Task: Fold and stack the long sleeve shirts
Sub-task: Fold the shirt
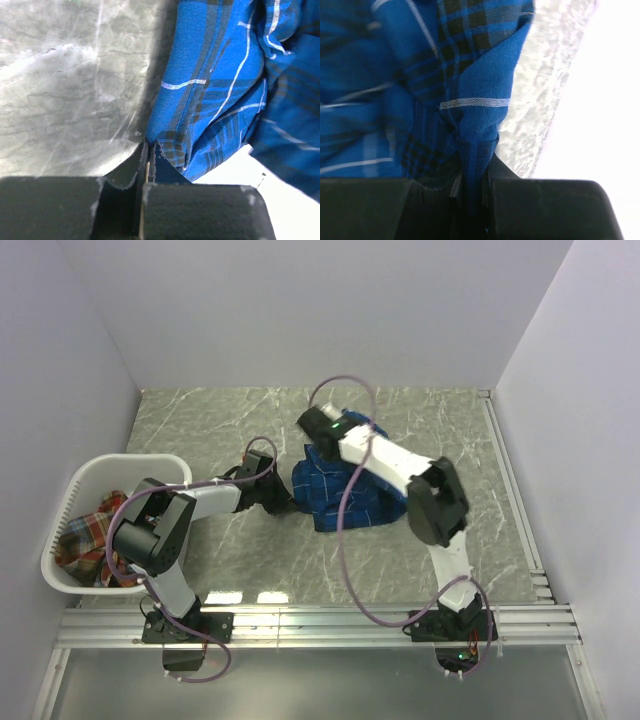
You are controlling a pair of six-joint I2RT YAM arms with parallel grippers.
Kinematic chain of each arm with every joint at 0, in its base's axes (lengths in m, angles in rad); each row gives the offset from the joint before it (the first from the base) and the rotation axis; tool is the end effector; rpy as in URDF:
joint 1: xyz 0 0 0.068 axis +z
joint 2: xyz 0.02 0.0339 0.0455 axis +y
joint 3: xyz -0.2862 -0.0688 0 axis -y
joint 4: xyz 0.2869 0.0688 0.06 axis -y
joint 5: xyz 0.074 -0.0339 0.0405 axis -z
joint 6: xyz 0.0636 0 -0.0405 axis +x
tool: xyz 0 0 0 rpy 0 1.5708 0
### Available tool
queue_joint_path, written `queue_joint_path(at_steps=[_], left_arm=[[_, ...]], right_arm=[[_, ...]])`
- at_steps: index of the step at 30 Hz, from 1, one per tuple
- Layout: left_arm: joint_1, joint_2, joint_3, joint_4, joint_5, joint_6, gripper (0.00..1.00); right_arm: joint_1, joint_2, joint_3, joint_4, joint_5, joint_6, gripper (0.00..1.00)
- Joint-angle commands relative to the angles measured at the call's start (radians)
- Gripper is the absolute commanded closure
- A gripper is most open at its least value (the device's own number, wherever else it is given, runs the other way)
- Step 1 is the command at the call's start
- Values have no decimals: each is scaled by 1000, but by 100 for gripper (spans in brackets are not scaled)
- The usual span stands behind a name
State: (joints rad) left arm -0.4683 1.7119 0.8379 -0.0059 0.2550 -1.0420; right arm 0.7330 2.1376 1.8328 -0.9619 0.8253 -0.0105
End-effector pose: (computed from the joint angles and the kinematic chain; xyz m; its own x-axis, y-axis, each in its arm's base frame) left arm 0.3290 -0.1844 0.1109 -0.8479 -0.5074 -0.1536 -0.3011 0.6994 -0.6483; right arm 0.4032 0.3001 0.2143 -0.7060 -0.6452 -0.2921 -0.2978 0.6446 -0.7041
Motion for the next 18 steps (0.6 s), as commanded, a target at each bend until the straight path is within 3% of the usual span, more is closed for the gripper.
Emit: queue_joint_path(at_steps=[1,10,18], left_arm=[[-3,-29,1,-20,-26,-4,99],[2,-46,-5,-52,-60,-4,99],[-1,-57,4,-34,-36,3,99]], right_arm=[[-107,-186,-29,120,-57,-107,100],[-262,-311,-216,245,-256,-171,100],[-285,-300,-238,272,-227,-149,100]])
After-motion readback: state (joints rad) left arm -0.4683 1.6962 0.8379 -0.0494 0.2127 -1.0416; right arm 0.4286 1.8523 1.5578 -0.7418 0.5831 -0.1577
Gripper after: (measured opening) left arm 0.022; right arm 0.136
